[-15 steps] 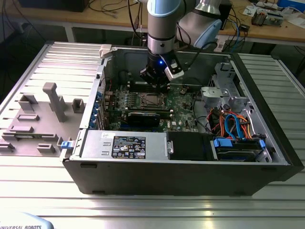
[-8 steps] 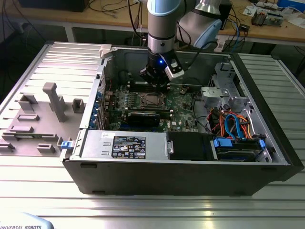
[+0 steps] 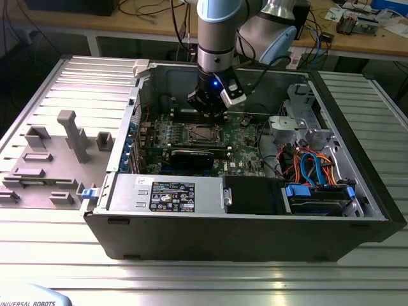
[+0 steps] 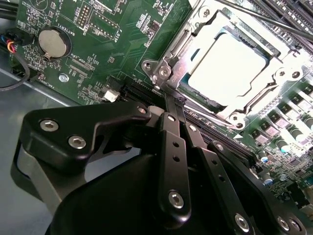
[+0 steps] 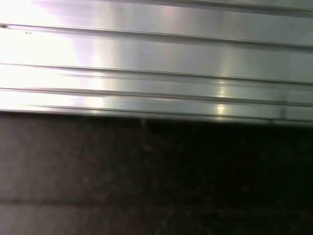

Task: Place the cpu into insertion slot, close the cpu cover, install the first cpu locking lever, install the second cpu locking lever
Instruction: 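Install the first cpu locking lever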

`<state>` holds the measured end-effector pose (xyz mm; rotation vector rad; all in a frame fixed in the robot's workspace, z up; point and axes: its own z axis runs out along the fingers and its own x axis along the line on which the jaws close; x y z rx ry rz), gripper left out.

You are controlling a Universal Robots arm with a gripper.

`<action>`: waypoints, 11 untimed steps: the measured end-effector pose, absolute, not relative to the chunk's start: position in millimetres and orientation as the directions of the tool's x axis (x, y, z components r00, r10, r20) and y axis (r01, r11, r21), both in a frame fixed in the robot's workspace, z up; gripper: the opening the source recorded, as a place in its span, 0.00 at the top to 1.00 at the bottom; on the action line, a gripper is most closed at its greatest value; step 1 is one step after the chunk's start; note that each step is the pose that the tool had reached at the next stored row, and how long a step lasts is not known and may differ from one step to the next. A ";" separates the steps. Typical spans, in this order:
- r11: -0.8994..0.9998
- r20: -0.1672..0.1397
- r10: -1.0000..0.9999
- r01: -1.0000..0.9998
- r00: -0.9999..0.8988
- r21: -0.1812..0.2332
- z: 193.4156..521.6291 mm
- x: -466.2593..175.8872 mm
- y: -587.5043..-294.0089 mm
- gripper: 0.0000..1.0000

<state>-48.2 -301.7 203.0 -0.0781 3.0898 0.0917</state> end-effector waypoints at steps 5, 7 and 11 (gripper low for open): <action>0.997 -0.051 -0.049 -0.052 -0.998 0.058 204.6 -48.2 -301.7 0.89; 0.997 -0.051 -0.049 -0.052 -0.998 0.058 205.5 -48.2 -301.7 0.89; 0.997 -0.051 -0.049 -0.052 -0.997 0.059 206.2 -48.2 -301.7 0.89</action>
